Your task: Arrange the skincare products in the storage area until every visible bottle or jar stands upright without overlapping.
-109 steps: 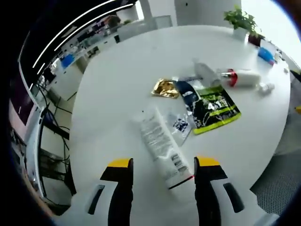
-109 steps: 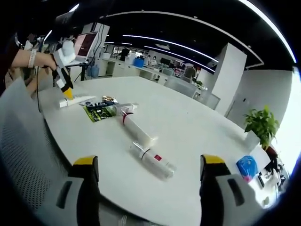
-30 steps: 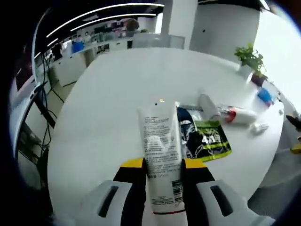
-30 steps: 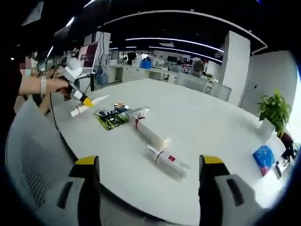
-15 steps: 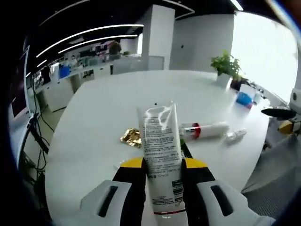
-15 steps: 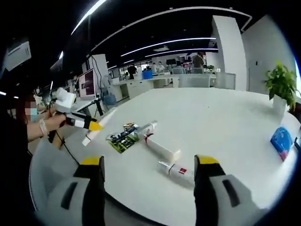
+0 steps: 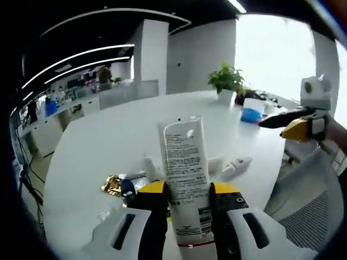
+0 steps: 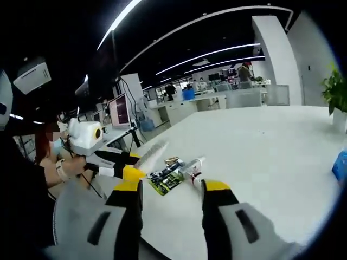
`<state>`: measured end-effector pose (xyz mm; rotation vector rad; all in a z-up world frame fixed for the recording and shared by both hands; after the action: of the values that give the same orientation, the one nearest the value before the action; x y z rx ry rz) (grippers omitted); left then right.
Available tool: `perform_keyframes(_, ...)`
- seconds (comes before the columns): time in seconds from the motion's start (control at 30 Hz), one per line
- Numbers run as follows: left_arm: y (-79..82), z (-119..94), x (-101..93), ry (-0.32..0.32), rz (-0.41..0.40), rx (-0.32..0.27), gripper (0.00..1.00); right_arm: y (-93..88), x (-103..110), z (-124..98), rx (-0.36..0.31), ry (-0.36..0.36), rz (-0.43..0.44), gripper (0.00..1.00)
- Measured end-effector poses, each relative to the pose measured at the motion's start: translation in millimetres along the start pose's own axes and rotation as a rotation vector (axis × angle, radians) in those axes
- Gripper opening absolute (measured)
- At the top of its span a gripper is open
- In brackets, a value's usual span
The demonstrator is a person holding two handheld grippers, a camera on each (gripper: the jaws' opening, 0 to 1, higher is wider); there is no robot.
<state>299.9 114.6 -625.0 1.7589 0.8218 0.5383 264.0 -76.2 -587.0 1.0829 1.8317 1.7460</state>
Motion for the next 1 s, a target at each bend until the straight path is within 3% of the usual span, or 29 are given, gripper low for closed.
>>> perform_keyframes(0.17,-4.8,6,-12.1,-0.029,-0.005,-0.038,0.26,1.0,2,10,0.007,0.042,0.005,0.22)
perform_keyframes(0.3,-4.9,9,-23.6,-0.067,0.051,-0.024,0.27,1.5,0,20,-0.002,0.054,0.031,0.22)
perform_keyframes(0.47,-7.6,11,-32.3,-0.106,0.092,-0.040,0.27,1.9,-5,35,-0.038,0.051,0.160,0.23)
perform_keyframes(0.6,-7.5,11,-34.6,-0.128,0.094,-0.049,0.27,0.4,-5,44,-0.041,0.062,0.203,0.22)
perform_keyframes(0.77,-7.3,10,-41.8,-0.174,0.109,-0.064,0.27,-5.6,-6,50,-0.010,0.052,0.229,0.18)
perform_keyframes(1.0,-13.5,14,-43.4,-0.183,0.124,-0.038,0.27,-8.1,2,50,0.008,0.062,0.252,0.10)
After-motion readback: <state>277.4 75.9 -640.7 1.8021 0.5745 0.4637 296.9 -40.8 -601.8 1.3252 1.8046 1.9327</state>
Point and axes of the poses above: the point that each gripper's makers call its tool centre point, and the gripper's own axes: z roughly forward along the fingers, x roughly to its left, y roughly out of its top, the point moved 6 cm from there along -z, roughly backward along the fingers, and after that the axes turned 7 degrees about -x, right-handed, at the moved point
